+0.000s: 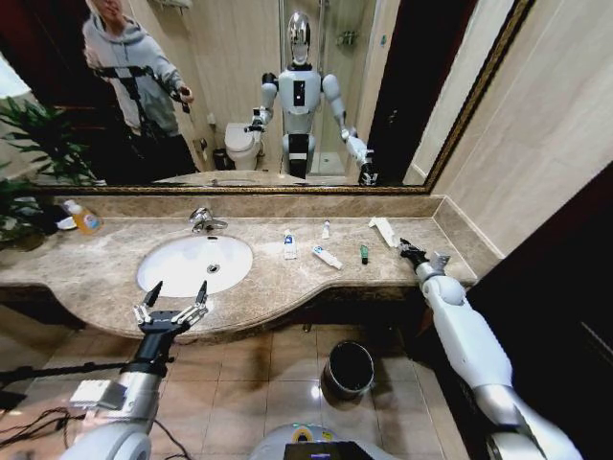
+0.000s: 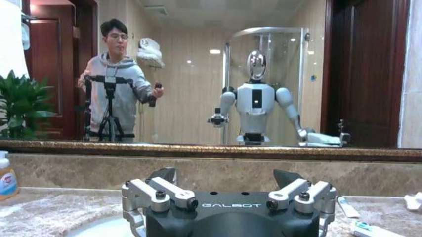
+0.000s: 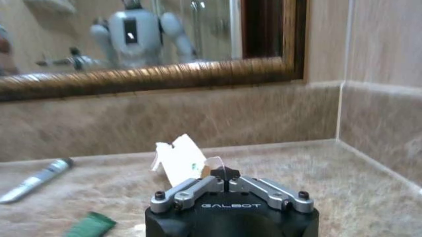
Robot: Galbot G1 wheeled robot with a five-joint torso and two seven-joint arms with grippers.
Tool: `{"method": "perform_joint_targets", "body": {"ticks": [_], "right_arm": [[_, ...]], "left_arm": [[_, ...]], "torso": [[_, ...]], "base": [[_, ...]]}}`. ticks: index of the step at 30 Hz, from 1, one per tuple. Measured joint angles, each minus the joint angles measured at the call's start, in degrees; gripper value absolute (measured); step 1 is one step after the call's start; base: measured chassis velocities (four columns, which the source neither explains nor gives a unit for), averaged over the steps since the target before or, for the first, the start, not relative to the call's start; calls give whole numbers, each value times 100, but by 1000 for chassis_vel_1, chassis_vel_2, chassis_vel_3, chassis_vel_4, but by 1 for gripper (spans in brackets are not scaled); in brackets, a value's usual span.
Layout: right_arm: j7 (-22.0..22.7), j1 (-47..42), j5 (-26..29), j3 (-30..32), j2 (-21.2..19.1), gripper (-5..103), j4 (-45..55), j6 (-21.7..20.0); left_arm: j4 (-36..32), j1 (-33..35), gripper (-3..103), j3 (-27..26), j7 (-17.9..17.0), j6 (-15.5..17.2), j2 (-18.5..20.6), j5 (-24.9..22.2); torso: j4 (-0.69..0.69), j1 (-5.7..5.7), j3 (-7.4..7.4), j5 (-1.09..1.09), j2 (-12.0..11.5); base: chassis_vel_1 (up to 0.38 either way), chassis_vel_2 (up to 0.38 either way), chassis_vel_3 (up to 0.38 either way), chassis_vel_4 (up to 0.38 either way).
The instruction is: Pick up the trash from the sink and place it in the trash bin.
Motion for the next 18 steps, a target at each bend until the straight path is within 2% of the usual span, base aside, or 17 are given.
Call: {"method": "perform_joint_targets", "body": {"ticks": [4,6,7,10,11,12,14,15,16,18], "right_arm": [[20,-510,104,204,-80,0,780,58],[148,-1077,350,495,-164,0,1664,54],[148,-1077,350,495,-164,0,1664,54],[285,-2126,491,1226,-68,0,2668,181],[285,-2126,491,1226,-68,0,2668,181],[308,-2435,488,1406,6,0,2873,264],[402,-3356,468,1861,291,0,3401,640],[448,-3653,445,1959,400,0,3520,818],[448,-3653,445,1959,400,0,3520,818],[516,-4559,308,2174,753,0,3713,1443]], "left_arm": [[0,0,100,0,0,0,0,0],[0,0,100,0,2,0,-1,0],[0,0,100,0,2,0,-1,0],[0,0,100,1,1,0,1,0],[0,0,100,1,1,0,1,0],[0,0,100,0,0,0,1,0],[0,0,100,0,0,0,1,0],[0,0,100,0,0,0,0,0],[0,0,100,0,0,0,0,0],[0,0,100,0,0,0,1,0]], "torso": [[-3,-1,-1,-3,1],[2,-1,-1,-2,0],[2,-1,-1,-2,0],[0,-1,-1,-5,1],[0,-1,-1,-5,1],[0,-1,-1,0,0],[-1,-2,-1,-5,1],[-2,-2,-2,-5,1],[-2,-2,-2,-5,1],[-2,-2,-1,-2,1]], "base": [[0,0,0,0],[0,0,0,0],[0,0,0,0],[0,0,0,0],[0,0,0,0],[0,0,0,0],[0,0,0,0],[0,0,0,0],[0,0,0,0],[0,0,0,0]]}}
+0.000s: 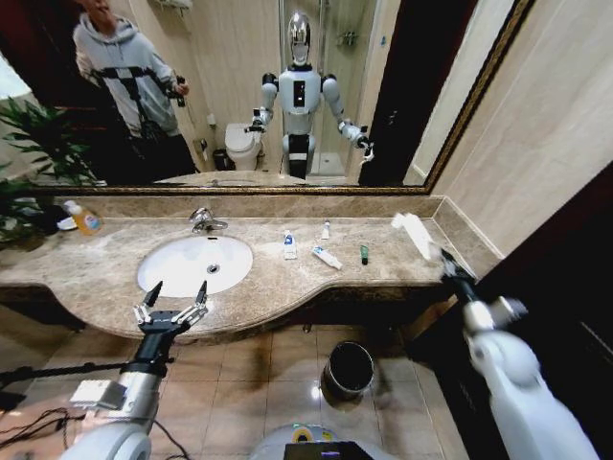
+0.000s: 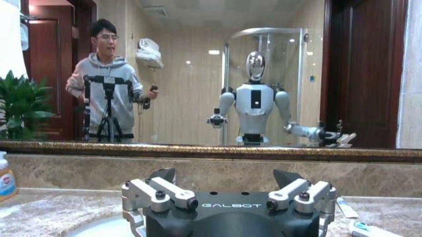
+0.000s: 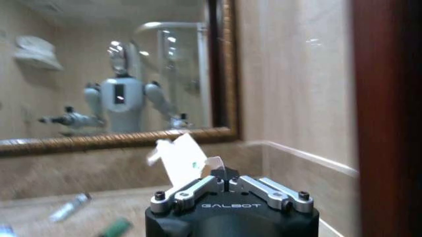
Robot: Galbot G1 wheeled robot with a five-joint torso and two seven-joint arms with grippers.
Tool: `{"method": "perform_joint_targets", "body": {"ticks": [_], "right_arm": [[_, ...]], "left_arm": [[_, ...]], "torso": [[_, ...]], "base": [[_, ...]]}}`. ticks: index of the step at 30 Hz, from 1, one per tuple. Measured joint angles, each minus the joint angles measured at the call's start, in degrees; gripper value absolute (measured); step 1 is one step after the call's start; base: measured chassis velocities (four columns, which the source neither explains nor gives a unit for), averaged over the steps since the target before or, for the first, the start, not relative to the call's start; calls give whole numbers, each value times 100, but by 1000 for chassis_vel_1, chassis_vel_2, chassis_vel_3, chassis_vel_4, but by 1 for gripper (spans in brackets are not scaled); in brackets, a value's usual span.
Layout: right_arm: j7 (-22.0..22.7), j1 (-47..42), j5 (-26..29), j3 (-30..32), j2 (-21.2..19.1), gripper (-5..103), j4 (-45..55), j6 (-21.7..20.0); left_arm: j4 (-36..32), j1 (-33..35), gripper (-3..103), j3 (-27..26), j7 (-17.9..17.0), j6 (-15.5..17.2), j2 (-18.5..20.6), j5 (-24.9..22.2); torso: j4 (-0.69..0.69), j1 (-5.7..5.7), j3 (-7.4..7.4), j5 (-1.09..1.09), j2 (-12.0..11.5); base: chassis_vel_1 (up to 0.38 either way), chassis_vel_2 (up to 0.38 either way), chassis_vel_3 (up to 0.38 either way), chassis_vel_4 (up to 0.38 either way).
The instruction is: Pick up the trash from the sink and place it in the trash bin.
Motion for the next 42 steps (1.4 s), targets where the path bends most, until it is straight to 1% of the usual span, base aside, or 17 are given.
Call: {"method": "perform_joint_targets", "body": {"ticks": [1,3,5,6,8,9,11,13,15,16,18,20,25,27,30,36,42], "right_arm": [[0,0,0,0,0,0,0,0],[43,-608,-188,46,331,0,19,455],[108,-847,-439,-12,570,0,-68,752],[108,-847,-439,-12,570,0,-68,752],[162,-923,-1083,-83,877,0,-433,1105],[162,-923,-1083,-83,877,0,-433,1105],[164,-908,-1651,-240,1097,0,-946,1463],[164,-903,-1739,-318,1143,0,-1116,1533],[200,-822,-2158,-527,1279,0,-1697,1749],[200,-822,-2158,-527,1279,0,-1697,1749],[206,-604,-2733,-664,1404,0,-2382,2043],[204,-536,-2830,-714,1425,0,-2566,2075],[9,171,-3364,-1079,1508,0,-3906,2168],[-13,268,-3419,-1097,1510,0,-4055,2191],[-68,777,-3755,-1196,1504,0,-4852,2321],[-90,1281,-4205,-1249,1524,0,-5787,2480],[-80,1823,-4641,-1240,1580,0,-6886,2815]], "left_arm": [[0,0,100,0,0,0,0,0],[0,0,100,0,0,0,0,0],[0,0,100,0,1,0,0,0],[0,0,100,0,1,0,0,0],[0,0,100,0,0,0,-1,0],[0,0,100,0,0,0,-1,0],[0,0,100,0,0,0,0,0],[0,0,100,0,0,0,0,0],[0,0,100,0,0,0,0,0],[0,0,100,0,0,0,0,0],[0,0,100,0,0,0,0,0],[0,0,100,0,0,0,0,0],[0,0,100,0,0,0,0,0],[0,0,100,-1,0,0,0,0],[0,0,100,0,0,0,0,0],[0,0,100,0,0,0,0,0],[0,0,100,0,0,0,0,0]], "torso": [[0,0,0,0,0],[-1,0,0,-1,0],[1,0,0,-4,0],[1,0,0,-4,0],[1,0,0,-2,0],[1,0,0,-2,0],[2,1,1,-2,0],[2,2,1,-2,-1],[2,2,1,-1,-1],[2,2,1,-1,-1],[2,2,1,0,-1],[1,1,1,-1,-1],[2,2,2,-2,-1],[2,2,1,0,-1],[2,2,2,-1,-1],[2,2,2,-2,-1],[2,2,2,-1,-1]], "base": [[0,0,0,0],[0,0,0,0],[0,0,0,0],[0,0,0,0],[0,0,0,0],[0,0,0,0],[0,0,0,0],[0,0,0,0],[0,0,0,0],[0,0,0,0],[0,0,0,0],[0,0,0,0],[0,0,0,0],[0,0,0,0],[0,0,0,0],[0,0,0,0],[0,0,0,0]]}}
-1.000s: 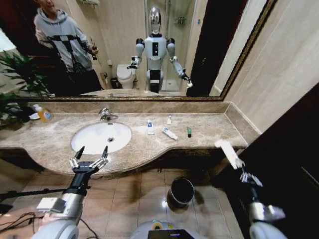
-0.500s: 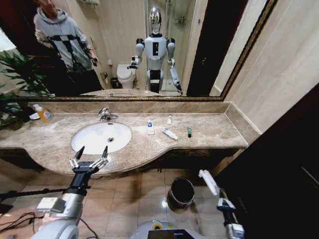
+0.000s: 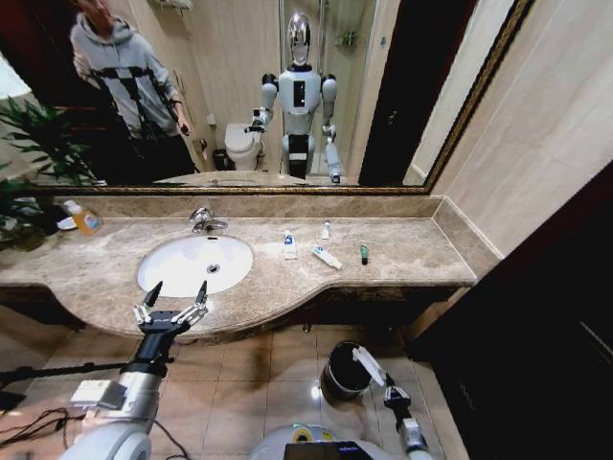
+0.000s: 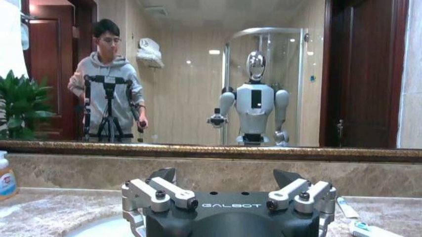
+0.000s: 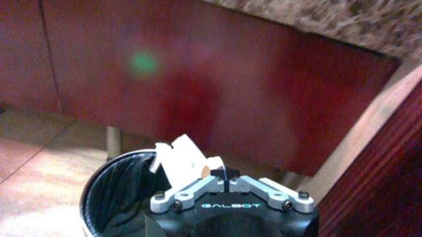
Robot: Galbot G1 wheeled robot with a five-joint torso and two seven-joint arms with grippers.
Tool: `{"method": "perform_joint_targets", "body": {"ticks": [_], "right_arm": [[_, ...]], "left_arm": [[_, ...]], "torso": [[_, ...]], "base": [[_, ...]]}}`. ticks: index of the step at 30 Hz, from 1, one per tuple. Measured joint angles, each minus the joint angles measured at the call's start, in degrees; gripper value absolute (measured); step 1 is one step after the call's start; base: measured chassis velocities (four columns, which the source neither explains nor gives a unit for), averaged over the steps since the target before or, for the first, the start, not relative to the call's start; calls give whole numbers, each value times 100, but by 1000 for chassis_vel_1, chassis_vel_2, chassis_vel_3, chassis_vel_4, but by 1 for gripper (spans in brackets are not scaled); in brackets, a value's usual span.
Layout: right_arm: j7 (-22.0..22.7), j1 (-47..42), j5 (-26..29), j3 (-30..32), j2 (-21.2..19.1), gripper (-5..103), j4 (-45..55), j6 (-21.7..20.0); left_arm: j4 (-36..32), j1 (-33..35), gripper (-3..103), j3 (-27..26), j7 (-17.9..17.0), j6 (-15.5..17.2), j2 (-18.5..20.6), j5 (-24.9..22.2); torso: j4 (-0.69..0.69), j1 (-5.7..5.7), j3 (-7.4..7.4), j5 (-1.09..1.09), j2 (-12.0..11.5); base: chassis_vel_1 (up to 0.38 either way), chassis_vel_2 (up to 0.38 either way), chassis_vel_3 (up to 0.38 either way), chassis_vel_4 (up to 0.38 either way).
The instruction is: Pick up the trash from the sink and place it in the trash bin.
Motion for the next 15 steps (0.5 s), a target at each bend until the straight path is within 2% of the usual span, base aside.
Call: {"method": "perform_joint_targets", "body": {"ticks": [8,11,12,14,15], "right_arm": [[17,255,-228,-19,116,0,-373,83],[103,273,-297,-23,134,16,-352,-7],[103,273,-297,-23,134,16,-352,-7],[123,258,-290,-38,125,27,-294,-33],[125,244,-272,-40,116,27,-266,-36]], "left_arm": [[0,0,100,0,0,0,0,0],[0,0,100,0,0,0,0,0],[0,0,100,0,0,0,0,0],[0,0,100,0,0,0,0,0],[0,0,100,0,0,0,0,0]], "torso": [[0,0,0,0,0],[0,0,0,0,0],[0,0,0,0,0],[0,0,0,0,0],[0,0,0,0,0]], "base": [[0,0,0,0],[0,0,0,0],[0,0,0,0],[0,0,0,0],[0,0,0,0]]}}
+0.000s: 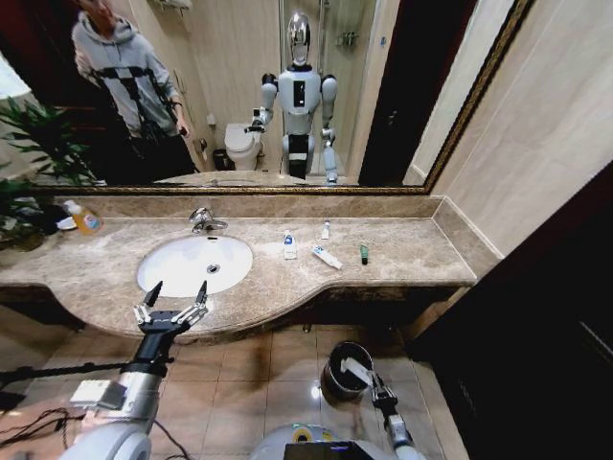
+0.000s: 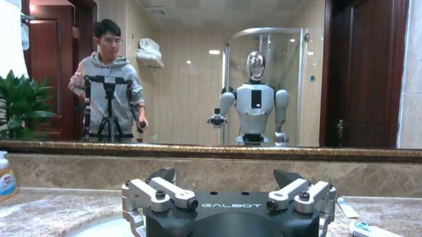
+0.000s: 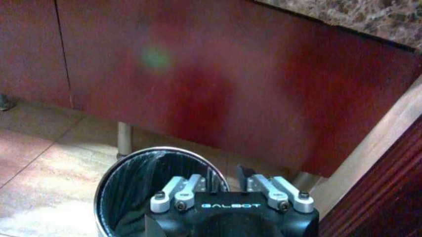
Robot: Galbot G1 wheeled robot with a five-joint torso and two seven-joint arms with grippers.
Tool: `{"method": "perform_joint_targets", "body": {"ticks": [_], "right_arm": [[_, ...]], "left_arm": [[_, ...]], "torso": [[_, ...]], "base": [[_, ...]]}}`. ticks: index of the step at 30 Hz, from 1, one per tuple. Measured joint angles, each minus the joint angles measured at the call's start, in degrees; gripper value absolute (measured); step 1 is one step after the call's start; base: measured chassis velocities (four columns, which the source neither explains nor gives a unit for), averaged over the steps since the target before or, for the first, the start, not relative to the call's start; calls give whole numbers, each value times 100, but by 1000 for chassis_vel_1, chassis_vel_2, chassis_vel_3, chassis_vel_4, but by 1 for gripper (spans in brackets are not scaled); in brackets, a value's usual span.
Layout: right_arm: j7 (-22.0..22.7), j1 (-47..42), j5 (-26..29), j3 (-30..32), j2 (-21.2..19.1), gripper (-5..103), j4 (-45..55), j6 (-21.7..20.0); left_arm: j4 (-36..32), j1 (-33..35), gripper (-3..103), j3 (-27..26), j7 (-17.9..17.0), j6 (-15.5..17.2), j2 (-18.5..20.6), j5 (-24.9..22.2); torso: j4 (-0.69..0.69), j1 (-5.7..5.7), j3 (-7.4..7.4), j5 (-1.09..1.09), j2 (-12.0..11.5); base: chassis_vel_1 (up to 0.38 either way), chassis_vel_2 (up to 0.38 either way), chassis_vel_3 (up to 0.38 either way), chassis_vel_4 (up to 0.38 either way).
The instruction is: Pick up the trash from the sink and place it in the trash bin.
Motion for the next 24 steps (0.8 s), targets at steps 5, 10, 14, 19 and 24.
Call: {"method": "perform_joint_targets", "body": {"ticks": [5,10,14,19,24], "right_arm": [[14,-85,161,5,-38,48,161,-14],[25,-339,638,11,-95,65,775,-163],[26,-844,1503,54,-251,80,2312,-784],[205,-1555,2568,236,-496,96,4345,-1747],[392,-2384,3256,495,-624,100,6437,-2379]], "left_arm": [[0,0,100,0,0,0,0,0],[0,0,100,0,0,0,0,0],[0,0,100,0,0,0,0,0],[0,0,100,0,-1,0,0,0],[0,0,100,0,1,0,0,0]], "torso": [[0,0,0,1,0],[0,0,0,2,0],[0,0,0,1,0],[-1,0,0,0,0],[-1,0,-1,-2,0]], "base": [[0,0,0,0],[0,0,0,0],[0,0,0,0],[0,0,0,0],[0,0,0,0]]}}
